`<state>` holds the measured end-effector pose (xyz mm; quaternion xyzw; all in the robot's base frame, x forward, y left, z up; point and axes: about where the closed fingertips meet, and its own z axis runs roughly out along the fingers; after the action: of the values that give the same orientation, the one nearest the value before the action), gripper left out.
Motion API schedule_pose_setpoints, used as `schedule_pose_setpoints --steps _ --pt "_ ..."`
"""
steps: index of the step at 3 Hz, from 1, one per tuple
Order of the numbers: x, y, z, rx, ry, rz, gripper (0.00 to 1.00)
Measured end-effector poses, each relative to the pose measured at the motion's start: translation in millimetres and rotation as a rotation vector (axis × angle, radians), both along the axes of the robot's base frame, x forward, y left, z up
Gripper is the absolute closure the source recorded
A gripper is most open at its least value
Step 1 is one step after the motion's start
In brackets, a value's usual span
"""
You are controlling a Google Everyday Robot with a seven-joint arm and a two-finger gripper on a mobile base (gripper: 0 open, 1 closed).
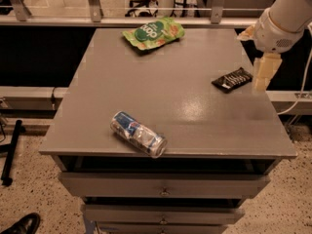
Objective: Move rxbar chocolate near redbull can
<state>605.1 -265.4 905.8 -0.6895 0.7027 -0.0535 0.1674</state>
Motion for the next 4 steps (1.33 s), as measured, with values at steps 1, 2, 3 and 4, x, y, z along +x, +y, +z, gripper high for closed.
schedule_pose_setpoints --steps 1,2,3,4 --pt "37.8 -15.0 -20.7 -0.006 0.042 0.003 0.00" --pt "61.0 -27.0 -35.1 0.004 0.069 -0.013 0.00" --pt "71.1 -38.4 -45.4 0.016 0.079 -0.033 0.00" --pt "74.9 -43.9 -56.5 0.037 0.095 -0.045 0.22"
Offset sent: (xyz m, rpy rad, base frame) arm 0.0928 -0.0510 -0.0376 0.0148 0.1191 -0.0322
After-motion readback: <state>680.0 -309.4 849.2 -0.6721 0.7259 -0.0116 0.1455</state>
